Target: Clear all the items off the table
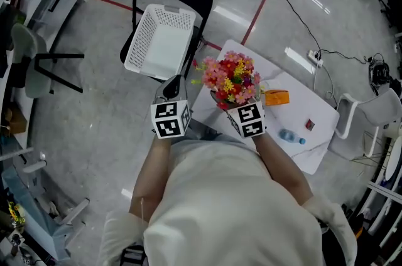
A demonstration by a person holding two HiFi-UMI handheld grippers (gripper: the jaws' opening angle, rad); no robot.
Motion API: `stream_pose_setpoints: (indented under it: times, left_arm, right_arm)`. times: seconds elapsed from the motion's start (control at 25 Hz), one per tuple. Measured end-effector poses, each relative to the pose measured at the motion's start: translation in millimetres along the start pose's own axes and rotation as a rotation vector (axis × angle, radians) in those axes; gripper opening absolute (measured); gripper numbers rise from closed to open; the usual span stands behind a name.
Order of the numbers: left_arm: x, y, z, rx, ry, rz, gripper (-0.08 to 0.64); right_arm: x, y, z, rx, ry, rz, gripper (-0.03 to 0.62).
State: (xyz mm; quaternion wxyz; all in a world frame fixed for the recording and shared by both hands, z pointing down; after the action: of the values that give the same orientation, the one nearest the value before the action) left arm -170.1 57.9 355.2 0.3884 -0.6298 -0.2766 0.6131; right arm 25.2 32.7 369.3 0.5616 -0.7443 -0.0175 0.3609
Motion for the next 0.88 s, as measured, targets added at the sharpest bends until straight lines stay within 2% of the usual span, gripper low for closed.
stream_pose_setpoints:
  times: [0.56, 0.88]
  left_arm:
    - [-53, 56, 108, -0.016, 0.006, 0.020, 0.010]
    - [-79, 78, 161, -0.019, -0.005, 0.037, 0.010]
  right_arm:
    - [-115, 78, 21, -0.045, 0.016, -0.024, 0.503]
    - [-173, 106, 31, -0.057, 0.007, 0.005, 0.503]
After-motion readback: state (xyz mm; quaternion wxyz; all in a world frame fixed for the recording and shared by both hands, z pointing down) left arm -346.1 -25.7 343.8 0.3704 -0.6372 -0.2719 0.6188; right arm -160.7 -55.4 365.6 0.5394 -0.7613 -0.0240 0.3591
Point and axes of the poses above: the fingertips, and each gripper's own axes: x backward along the fingers, z to its left, y out of its top, the point moved 7 cm from there along x, backward along the fingers, and after that the axes turned 14 degrees about y, right-handed, at the moved point
